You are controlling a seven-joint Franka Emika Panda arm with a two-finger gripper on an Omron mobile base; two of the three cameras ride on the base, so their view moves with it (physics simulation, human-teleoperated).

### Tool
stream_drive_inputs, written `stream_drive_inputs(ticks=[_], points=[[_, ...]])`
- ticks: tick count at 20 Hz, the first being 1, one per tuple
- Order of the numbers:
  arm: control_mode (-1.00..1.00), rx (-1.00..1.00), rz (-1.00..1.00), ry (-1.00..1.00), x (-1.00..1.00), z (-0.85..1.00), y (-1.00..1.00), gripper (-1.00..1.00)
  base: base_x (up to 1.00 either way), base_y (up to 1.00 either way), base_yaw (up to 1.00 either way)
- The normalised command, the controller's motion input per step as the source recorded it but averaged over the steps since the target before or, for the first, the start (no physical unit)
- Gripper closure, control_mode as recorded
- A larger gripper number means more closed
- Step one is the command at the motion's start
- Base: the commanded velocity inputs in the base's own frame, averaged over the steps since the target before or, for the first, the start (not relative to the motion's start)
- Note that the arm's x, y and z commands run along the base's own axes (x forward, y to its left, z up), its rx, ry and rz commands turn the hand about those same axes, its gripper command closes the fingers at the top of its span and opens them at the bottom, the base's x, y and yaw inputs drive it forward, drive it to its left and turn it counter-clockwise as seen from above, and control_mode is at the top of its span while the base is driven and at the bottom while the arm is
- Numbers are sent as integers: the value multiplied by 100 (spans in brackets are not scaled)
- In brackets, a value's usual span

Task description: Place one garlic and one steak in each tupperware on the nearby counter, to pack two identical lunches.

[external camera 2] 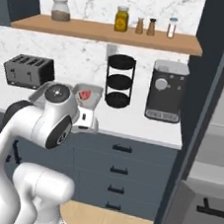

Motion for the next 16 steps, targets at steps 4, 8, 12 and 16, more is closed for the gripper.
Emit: stream_drive_inputs(ticks=[4, 8, 12, 16], points=[[100, 0, 0, 0, 0, 0, 0, 100, 60, 100, 20], [100, 0, 0, 0, 0, 0, 0, 100, 64, 100, 5], [100, 0, 0, 0, 0, 0, 0, 100, 42, 97, 0], [100, 0, 0, 0, 0, 0, 0, 100, 55, 25, -2]])
